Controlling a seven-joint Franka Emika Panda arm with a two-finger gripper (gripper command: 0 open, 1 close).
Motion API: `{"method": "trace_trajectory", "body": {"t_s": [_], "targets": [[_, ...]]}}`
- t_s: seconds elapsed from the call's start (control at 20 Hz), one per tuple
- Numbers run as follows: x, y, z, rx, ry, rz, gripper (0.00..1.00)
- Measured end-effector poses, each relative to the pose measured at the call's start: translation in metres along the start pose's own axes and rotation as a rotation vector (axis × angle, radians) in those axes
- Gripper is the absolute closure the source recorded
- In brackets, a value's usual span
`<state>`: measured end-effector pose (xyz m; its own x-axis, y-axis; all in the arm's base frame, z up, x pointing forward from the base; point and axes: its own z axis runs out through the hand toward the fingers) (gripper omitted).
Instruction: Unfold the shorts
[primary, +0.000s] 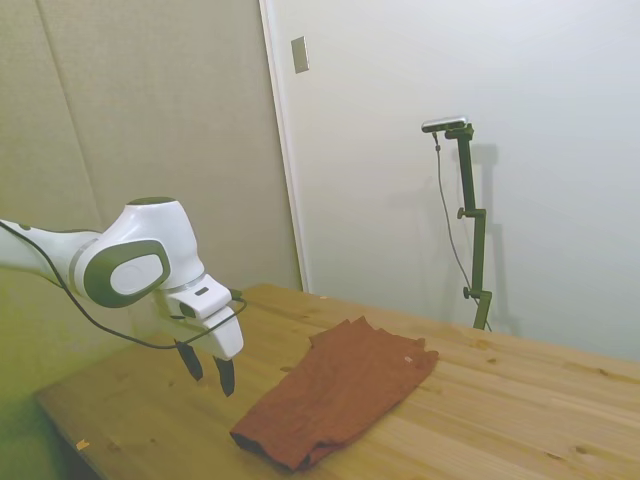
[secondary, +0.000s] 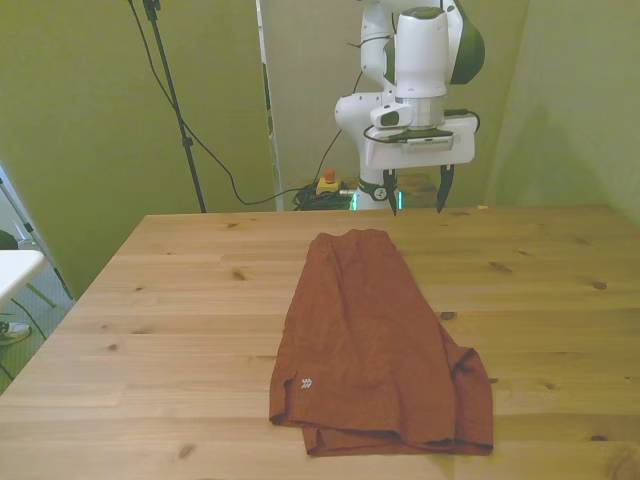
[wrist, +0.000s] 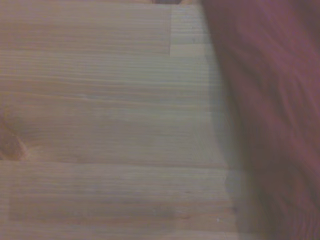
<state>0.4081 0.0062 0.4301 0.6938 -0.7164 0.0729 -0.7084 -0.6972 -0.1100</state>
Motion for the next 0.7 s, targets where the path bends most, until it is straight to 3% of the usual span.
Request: {"method": "trace_trajectory", "body": {"t_s": [0.15, 0.3, 0.5, 0.7], "targets": [[0.004, 0.0, 0.002, 0.0, 0.0, 0.017, 0.0], [0.039, 0.01, 0.0, 0.014, -0.009, 0.093, 0.0], [0.088, 0.046, -0.009, 0.026, -0.035, 0.199, 0.0], [0.111, 0.094, -0.012, 0.043, -0.147, 0.24, 0.0]]}}
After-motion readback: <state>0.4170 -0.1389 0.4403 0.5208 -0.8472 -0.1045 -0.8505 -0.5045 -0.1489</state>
